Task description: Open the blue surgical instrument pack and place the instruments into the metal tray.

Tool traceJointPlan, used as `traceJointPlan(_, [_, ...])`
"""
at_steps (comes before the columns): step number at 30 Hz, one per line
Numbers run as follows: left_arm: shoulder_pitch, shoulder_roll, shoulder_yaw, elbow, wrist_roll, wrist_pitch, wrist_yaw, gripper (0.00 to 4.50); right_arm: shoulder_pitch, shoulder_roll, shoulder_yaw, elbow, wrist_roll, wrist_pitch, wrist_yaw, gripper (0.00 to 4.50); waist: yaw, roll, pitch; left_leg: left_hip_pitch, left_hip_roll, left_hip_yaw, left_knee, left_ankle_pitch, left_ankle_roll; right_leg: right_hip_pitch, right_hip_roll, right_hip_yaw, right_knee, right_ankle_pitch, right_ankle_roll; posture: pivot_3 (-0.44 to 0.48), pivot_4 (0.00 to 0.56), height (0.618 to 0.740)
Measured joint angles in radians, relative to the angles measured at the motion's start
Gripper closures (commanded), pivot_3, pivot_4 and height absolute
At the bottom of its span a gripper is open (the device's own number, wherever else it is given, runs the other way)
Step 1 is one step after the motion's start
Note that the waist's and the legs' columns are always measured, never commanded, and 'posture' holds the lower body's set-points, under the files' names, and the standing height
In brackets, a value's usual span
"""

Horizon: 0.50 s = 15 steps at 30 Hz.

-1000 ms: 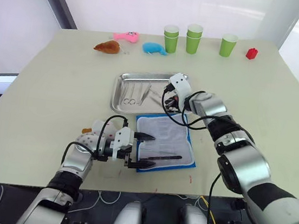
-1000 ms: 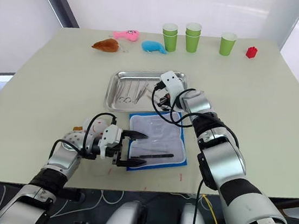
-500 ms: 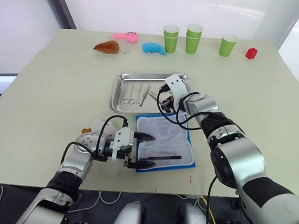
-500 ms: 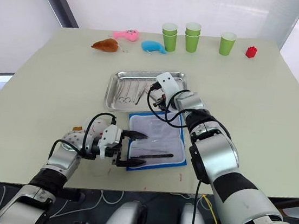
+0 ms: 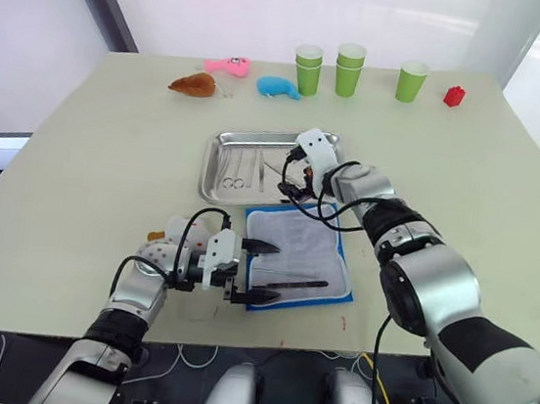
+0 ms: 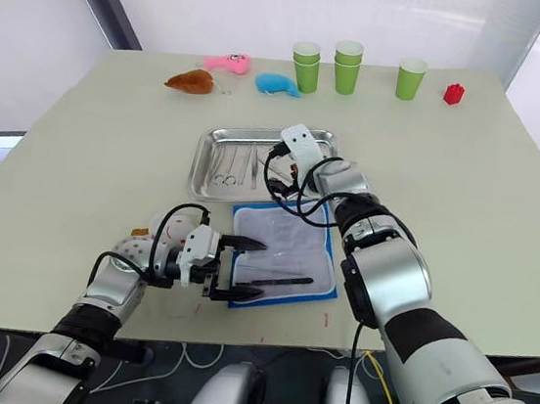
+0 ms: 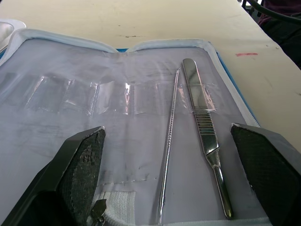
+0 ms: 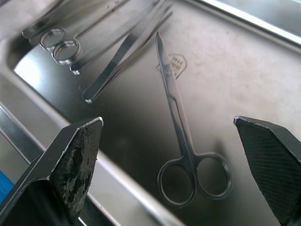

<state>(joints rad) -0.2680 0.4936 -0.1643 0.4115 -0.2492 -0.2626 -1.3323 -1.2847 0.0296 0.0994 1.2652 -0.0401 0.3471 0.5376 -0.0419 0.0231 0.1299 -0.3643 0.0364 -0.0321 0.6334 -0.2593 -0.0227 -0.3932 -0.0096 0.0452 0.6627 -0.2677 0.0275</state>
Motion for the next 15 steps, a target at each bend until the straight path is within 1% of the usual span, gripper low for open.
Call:
traceJointPlan(2, [0.000,0.000,0.000,0.000,0.000,0.000,0.000,0.00,0.000,-0.015,-0.001,-0.008,0.001,-0.011,0.022,0.04,0.000,0.000,0.000,0.000,0.000,0.000,0.000,0.000,0.000,0.000,0.000,0.000,0.000,0.000,0.000,0.000,0.150,0.740])
traceJointPlan(4, [0.000,0.000,0.000,0.000,-0.001,0.000,0.000,0.00,0.001,-0.039,-0.002,-0.036,0.003,-0.045,0.074,0.04,0.000,0.000,0.000,0.000,0.000,0.000,0.000,0.000,0.000,0.000,0.000,0.000,0.000,0.000,0.000,0.000,0.150,0.740])
traceJointPlan(7, [0.001,0.001,0.000,0.000,-0.001,0.000,-0.001,0.00,0.041,-0.078,-0.005,-0.143,0.020,-0.136,0.181,0.04,0.000,0.000,0.000,0.000,0.000,0.000,-0.001,0.000,0.000,0.000,0.000,0.000,0.000,0.000,0.000,0.000,0.150,0.740])
traceJointPlan(10, [0.001,0.001,0.000,0.000,-0.002,0.000,-0.002,0.00,0.141,-0.100,-0.009,-0.266,0.053,-0.192,0.277,0.04,0.000,0.000,0.000,0.000,0.000,0.000,-0.001,0.000,0.000,0.001,0.000,0.000,0.000,0.000,0.000,0.000,0.150,0.740])
traceJointPlan(12, [0.001,0.000,0.000,-0.001,-0.002,0.000,-0.002,0.00,0.244,-0.128,-0.006,-0.372,0.075,-0.211,0.340,0.04,0.001,0.000,0.000,0.000,0.000,0.000,-0.001,0.000,0.000,0.001,0.000,0.000,0.000,0.000,0.000,0.000,0.150,0.740])
traceJointPlan(15, [0.002,0.001,0.000,-0.001,-0.002,0.001,-0.002,0.00,0.341,-0.173,-0.001,-0.489,0.095,-0.212,0.396,0.04,0.001,0.000,0.000,0.000,0.000,0.000,-0.001,0.000,0.000,0.000,0.000,0.000,0.000,0.000,0.000,0.000,0.150,0.740])
